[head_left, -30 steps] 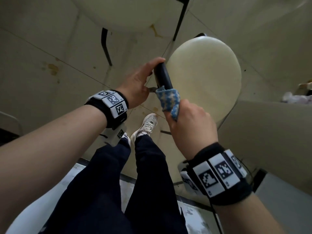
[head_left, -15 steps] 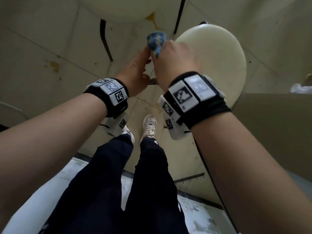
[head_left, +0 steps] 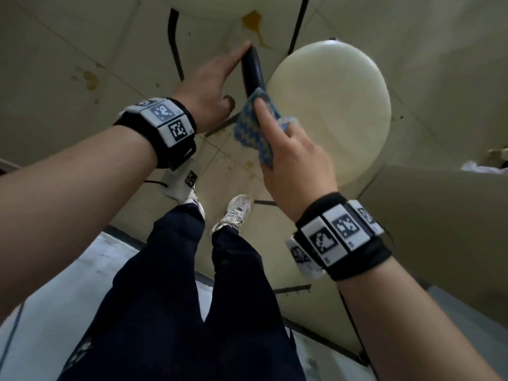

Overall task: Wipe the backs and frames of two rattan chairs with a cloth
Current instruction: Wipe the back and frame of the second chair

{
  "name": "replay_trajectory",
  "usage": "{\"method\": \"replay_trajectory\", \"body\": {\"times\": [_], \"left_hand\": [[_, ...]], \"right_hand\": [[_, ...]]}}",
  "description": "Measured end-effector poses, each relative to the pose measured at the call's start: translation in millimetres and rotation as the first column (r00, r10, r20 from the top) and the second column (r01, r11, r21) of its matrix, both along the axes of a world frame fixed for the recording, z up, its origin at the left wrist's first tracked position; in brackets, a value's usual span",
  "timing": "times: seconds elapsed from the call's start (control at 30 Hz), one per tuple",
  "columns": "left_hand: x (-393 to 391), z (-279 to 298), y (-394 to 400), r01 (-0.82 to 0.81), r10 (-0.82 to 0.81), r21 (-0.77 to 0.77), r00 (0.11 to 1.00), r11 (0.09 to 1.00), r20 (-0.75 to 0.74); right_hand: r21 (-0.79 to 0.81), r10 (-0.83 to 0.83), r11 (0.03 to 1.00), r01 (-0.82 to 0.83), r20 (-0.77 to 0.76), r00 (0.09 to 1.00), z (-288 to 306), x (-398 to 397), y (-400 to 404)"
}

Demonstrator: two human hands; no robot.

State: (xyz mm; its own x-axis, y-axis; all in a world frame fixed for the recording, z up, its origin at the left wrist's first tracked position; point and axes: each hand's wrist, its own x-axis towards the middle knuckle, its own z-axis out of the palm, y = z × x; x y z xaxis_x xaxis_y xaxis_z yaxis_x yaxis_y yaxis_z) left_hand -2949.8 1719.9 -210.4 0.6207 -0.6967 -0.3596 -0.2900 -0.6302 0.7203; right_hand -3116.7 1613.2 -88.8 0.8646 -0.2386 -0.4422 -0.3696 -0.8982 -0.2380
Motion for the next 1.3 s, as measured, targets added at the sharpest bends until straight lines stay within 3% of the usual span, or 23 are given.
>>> {"method": "replay_trajectory", "body": {"times": [0.27,0.37,0.5,0.6,0.73,0.87,1.07,1.2,1.3], "left_hand": [[-24.6,21.8,6.9,-0.202,0.204,-0.054,0.979,0.978,0.030],[-32.5,32.6,1.4,-0.319,0.309,-0.089,0.945,0.944,-0.105],[-39.9,43.1,-8.9,-0.474,0.407,-0.099,0.831,0.875,-0.379],[-36.4,47.4,-14.2,-0.486,0.420,-0.020,0.775,0.874,-0.472],[-26.3,48.3,-12.8,-0.568,0.485,-0.018,0.717,0.823,-0.501],[-29.3,43.1,-6.4,-0.555,0.465,-0.017,0.712,0.832,-0.526],[-36.2,44.5,-15.4,-0.547,0.460,0.024,0.678,0.837,-0.573],[-40.9,43.6,-25.1,-0.417,0.397,0.116,0.688,0.901,-0.607],[-38.5,39.0,-32.5,-0.446,0.409,0.108,0.663,0.888,-0.627]], "right_hand": [[-0.093,0.052,0.994,-0.049,0.031,0.998,-9.4,-40.4,-11.8],[-0.099,0.034,0.995,-0.023,0.115,0.993,-15.7,-21.1,-11.4],[-0.065,-0.018,0.997,0.030,0.180,0.984,-25.4,22.5,-9.2],[0.001,-0.055,0.998,0.056,0.175,0.983,-30.4,60.1,-11.6],[0.107,-0.116,0.988,0.110,0.059,0.991,-37.4,111.8,-25.5],[0.161,-0.167,0.972,0.169,-0.029,0.986,-39.7,121.0,-36.9],[0.177,-0.154,0.972,0.155,-0.018,0.988,-20.6,49.4,-31.9],[0.101,-0.084,0.991,0.086,-0.030,0.996,-15.3,11.9,-25.4],[0.085,-0.050,0.995,0.051,-0.018,0.999,-18.6,8.8,-23.7]]}}
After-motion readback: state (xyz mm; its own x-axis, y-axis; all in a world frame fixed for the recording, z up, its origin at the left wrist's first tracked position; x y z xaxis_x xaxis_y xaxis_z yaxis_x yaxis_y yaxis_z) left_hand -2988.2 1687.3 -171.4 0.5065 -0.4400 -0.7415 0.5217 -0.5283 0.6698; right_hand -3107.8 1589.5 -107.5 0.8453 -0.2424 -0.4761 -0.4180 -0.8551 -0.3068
